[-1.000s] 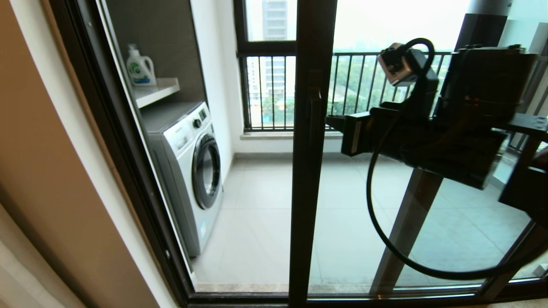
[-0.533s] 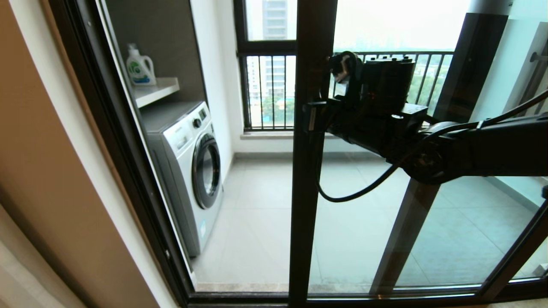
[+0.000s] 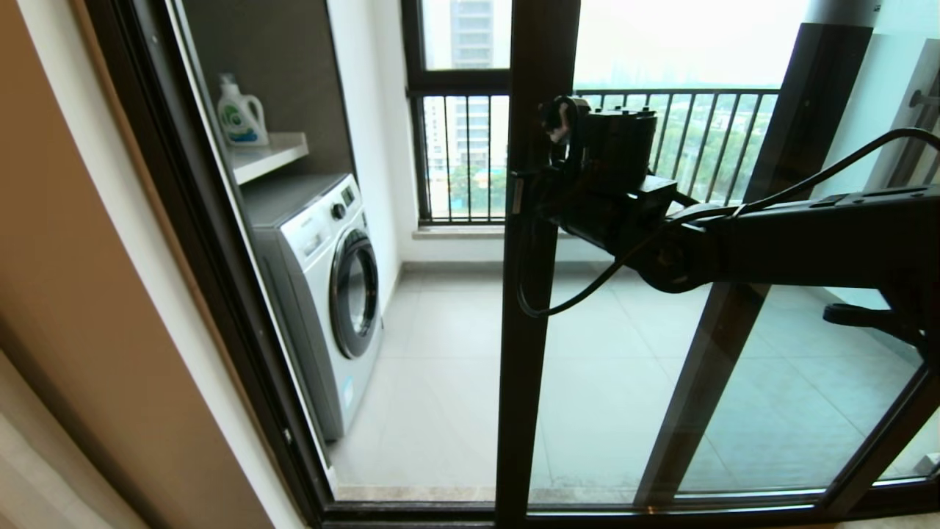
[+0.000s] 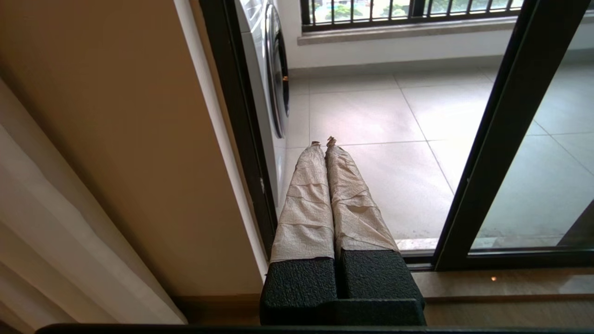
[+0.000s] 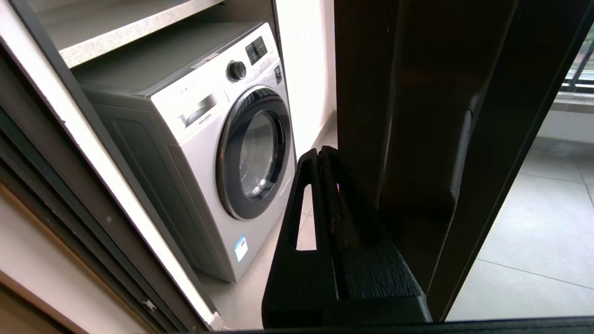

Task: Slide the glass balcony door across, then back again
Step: Open the slid door

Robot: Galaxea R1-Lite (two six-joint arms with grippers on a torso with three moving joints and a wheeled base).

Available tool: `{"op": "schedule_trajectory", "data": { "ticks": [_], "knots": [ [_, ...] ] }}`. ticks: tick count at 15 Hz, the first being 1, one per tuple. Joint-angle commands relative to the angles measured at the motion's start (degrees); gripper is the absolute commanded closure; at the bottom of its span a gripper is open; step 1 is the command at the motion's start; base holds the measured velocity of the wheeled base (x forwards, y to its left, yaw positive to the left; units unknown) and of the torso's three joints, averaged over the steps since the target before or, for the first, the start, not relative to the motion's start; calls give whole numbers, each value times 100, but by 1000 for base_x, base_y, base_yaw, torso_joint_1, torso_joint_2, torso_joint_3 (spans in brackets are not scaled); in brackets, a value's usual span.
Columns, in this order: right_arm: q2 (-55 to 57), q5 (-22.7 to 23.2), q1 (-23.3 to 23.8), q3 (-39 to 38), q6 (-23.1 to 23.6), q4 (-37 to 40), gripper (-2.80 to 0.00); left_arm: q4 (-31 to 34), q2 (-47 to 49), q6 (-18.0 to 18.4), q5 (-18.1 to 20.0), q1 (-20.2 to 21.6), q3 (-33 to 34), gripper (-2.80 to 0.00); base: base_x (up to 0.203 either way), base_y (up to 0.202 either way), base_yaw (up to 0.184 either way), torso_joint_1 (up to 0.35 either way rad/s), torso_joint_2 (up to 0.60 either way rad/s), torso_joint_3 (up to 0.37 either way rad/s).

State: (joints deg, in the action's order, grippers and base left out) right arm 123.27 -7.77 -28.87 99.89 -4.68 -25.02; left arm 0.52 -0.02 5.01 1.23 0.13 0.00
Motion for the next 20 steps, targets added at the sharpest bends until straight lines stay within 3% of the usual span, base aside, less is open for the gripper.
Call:
{"op": "schedule_trajectory", "data": {
  "ticks": [1, 8, 14, 20],
  "knots": [
    [45, -92, 143, 31, -6, -3, 0, 0, 11, 0, 0, 4, 0, 0, 0, 0, 0, 0, 0, 0],
    [-120, -216, 478, -83, -6, -5, 0, 0, 11, 0, 0, -4, 0, 0, 0, 0, 0, 0, 0, 0],
    [-466, -212, 669, -538, -6, -29, 0, 0, 11, 0, 0, -3, 0, 0, 0, 0, 0, 0, 0, 0],
    [-841, -166, 1146, -1000, -6, -47, 0, 0, 11, 0, 0, 4, 0, 0, 0, 0, 0, 0, 0, 0]
  ]
}}
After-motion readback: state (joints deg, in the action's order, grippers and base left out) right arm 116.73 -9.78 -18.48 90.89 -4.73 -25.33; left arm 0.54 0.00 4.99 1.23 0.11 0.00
